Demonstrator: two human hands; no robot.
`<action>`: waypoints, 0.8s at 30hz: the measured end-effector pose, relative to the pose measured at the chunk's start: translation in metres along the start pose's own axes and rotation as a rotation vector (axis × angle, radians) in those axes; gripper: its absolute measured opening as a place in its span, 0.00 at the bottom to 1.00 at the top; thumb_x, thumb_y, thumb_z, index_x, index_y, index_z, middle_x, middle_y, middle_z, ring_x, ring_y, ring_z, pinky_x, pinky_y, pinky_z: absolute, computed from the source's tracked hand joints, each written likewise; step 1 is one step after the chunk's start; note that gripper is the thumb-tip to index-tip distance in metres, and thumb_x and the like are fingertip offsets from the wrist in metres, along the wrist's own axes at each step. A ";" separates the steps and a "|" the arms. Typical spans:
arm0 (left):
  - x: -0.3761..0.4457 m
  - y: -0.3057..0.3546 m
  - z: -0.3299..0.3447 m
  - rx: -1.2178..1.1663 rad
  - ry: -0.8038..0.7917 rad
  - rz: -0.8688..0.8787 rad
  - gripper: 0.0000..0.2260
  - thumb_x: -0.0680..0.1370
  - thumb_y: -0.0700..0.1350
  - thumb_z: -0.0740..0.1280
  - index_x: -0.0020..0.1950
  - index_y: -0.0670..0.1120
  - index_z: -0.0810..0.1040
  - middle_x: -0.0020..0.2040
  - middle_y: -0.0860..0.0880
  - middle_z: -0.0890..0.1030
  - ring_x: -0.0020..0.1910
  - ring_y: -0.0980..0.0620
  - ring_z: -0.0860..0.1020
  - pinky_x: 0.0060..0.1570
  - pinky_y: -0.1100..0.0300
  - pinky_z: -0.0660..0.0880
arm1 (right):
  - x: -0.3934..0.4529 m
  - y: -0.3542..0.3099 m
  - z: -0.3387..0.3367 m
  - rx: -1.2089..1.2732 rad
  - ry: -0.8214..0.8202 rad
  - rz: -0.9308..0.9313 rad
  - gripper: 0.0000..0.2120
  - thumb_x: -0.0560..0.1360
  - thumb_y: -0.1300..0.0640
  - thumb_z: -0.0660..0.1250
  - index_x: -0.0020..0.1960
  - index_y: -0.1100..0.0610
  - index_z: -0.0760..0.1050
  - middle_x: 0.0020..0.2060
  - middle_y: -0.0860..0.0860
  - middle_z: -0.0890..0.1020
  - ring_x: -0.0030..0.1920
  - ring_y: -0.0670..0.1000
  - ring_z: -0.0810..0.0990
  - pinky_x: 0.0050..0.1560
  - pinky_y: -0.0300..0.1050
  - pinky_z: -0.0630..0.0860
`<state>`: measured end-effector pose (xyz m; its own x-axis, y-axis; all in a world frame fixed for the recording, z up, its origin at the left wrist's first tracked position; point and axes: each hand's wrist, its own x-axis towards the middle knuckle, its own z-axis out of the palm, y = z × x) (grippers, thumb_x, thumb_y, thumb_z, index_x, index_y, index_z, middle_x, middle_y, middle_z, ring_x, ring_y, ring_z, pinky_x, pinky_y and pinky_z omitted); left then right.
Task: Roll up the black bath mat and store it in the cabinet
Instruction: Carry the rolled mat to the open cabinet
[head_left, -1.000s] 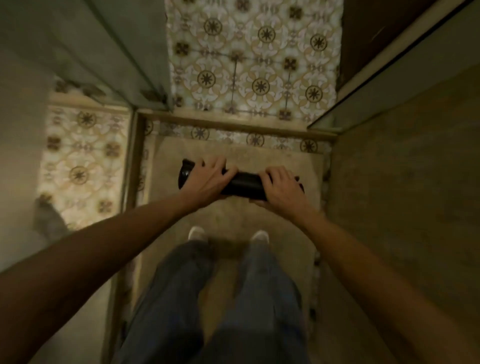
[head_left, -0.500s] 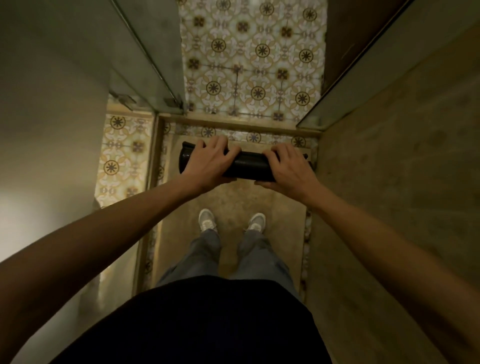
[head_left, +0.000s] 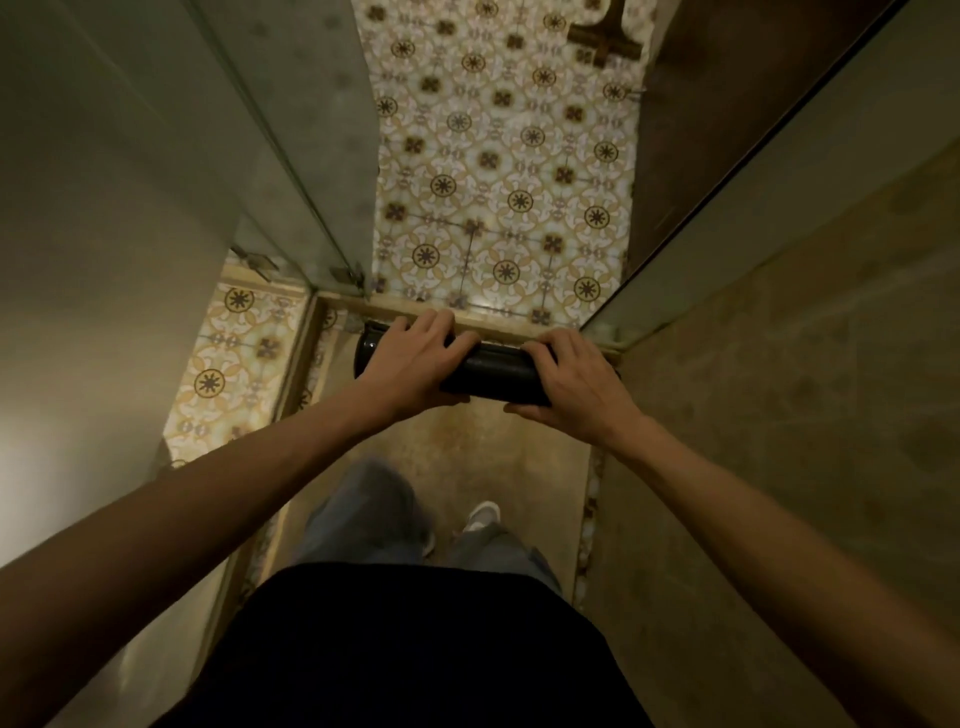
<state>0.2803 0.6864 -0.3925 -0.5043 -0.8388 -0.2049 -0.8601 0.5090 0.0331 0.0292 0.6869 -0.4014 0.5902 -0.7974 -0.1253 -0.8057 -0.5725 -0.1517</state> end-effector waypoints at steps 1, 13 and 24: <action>0.005 -0.002 -0.001 -0.005 0.004 -0.009 0.33 0.69 0.62 0.74 0.68 0.49 0.69 0.57 0.42 0.73 0.54 0.42 0.72 0.48 0.47 0.72 | 0.007 0.006 -0.002 -0.010 -0.004 -0.019 0.37 0.71 0.33 0.70 0.65 0.62 0.72 0.57 0.61 0.76 0.55 0.60 0.74 0.54 0.57 0.76; 0.150 -0.109 -0.016 -0.060 -0.063 -0.069 0.31 0.73 0.63 0.69 0.70 0.50 0.66 0.59 0.44 0.71 0.58 0.44 0.71 0.51 0.47 0.72 | 0.176 0.098 -0.020 -0.022 -0.067 -0.056 0.34 0.72 0.34 0.69 0.63 0.60 0.73 0.54 0.59 0.76 0.52 0.59 0.75 0.51 0.56 0.76; 0.290 -0.232 -0.060 -0.097 -0.082 -0.028 0.32 0.71 0.64 0.70 0.69 0.50 0.67 0.59 0.45 0.71 0.56 0.44 0.71 0.51 0.48 0.72 | 0.338 0.179 -0.078 -0.025 -0.129 -0.048 0.36 0.71 0.31 0.67 0.65 0.59 0.72 0.57 0.57 0.75 0.54 0.58 0.74 0.53 0.54 0.76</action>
<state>0.3288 0.3135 -0.4009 -0.4758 -0.8317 -0.2861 -0.8790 0.4615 0.1200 0.0807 0.3006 -0.3944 0.6282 -0.7390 -0.2435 -0.7765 -0.6151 -0.1365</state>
